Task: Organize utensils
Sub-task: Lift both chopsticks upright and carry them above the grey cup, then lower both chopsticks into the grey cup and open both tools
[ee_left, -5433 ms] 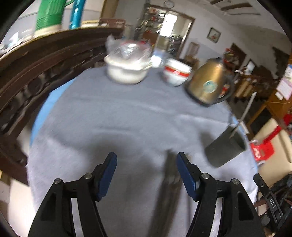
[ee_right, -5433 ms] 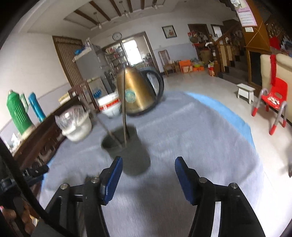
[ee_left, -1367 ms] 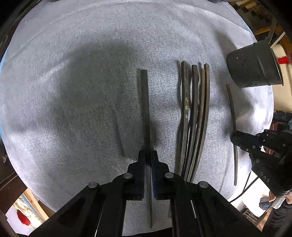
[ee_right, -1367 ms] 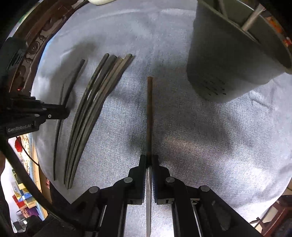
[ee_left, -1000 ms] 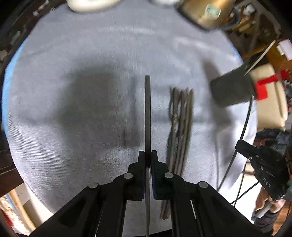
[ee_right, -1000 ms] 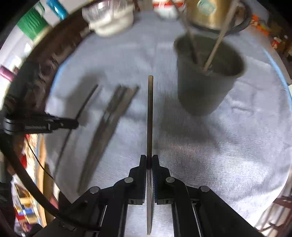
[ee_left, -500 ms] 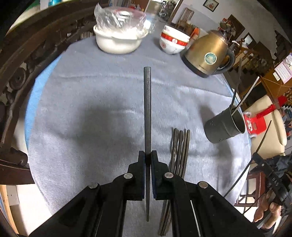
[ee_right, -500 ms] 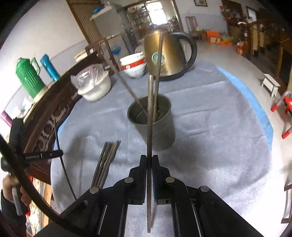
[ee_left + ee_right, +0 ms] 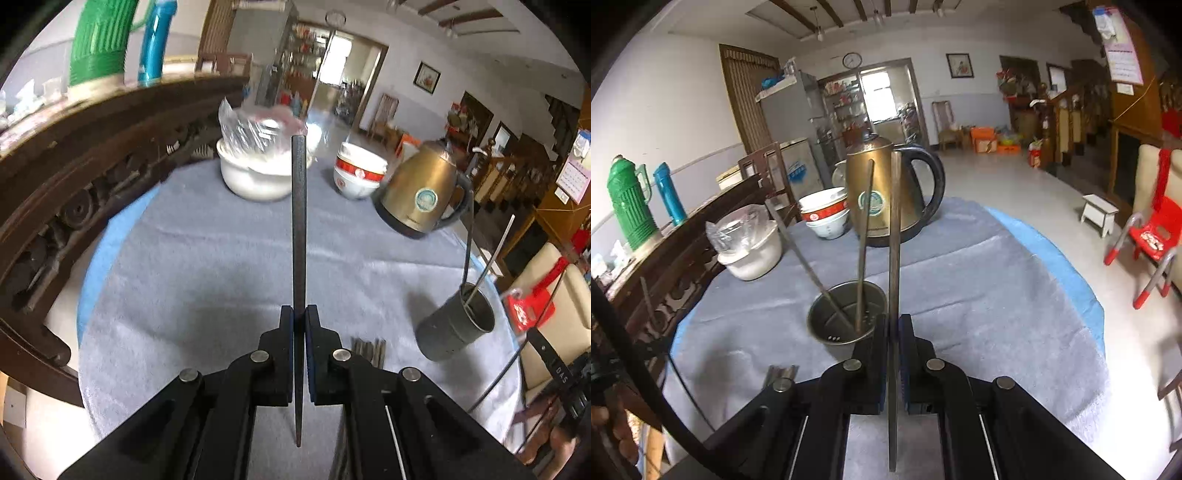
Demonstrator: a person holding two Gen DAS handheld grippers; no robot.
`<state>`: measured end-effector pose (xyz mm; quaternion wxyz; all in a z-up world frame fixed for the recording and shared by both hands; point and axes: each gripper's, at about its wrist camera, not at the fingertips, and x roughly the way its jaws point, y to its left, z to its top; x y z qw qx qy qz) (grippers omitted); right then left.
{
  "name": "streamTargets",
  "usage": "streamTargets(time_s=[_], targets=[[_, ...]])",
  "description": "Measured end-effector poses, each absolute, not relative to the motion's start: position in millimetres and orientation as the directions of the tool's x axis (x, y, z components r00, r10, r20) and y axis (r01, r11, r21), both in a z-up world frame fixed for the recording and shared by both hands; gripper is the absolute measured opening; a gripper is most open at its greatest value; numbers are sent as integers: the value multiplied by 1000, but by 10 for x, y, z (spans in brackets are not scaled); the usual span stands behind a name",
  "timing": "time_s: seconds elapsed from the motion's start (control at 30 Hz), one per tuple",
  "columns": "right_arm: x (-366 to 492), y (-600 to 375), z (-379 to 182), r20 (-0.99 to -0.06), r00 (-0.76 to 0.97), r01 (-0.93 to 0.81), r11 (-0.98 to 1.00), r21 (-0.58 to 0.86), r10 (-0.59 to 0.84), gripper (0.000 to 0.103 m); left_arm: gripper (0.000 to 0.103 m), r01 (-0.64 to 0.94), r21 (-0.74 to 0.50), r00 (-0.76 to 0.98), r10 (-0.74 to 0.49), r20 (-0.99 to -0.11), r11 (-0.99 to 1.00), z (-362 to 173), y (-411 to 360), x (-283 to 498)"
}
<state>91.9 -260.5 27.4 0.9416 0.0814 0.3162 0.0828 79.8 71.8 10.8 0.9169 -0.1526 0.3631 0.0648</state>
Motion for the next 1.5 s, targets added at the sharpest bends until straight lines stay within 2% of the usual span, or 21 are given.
streamTargets(time_s=[0.2, 0.37, 0.8, 1.5], targets=[[710, -2545, 174, -570, 804, -115, 985, 131, 170, 6, 6, -245, -229, 768, 45, -639, 942, 59, 754, 598], [576, -2566, 215, -558, 811, -126, 984, 128, 177, 6, 7, -233, -205, 786, 61, -615, 951, 114, 717, 434], [288, -2723, 277, -548, 816, -114, 981, 159, 184, 6, 7, -237, -236, 798, 50, -601, 943, 169, 718, 142], [408, -3020, 503, -500, 826, -86, 934, 346, 261, 6, 7, -240, -248, 808, 51, -587, 939, 564, 603, 356]])
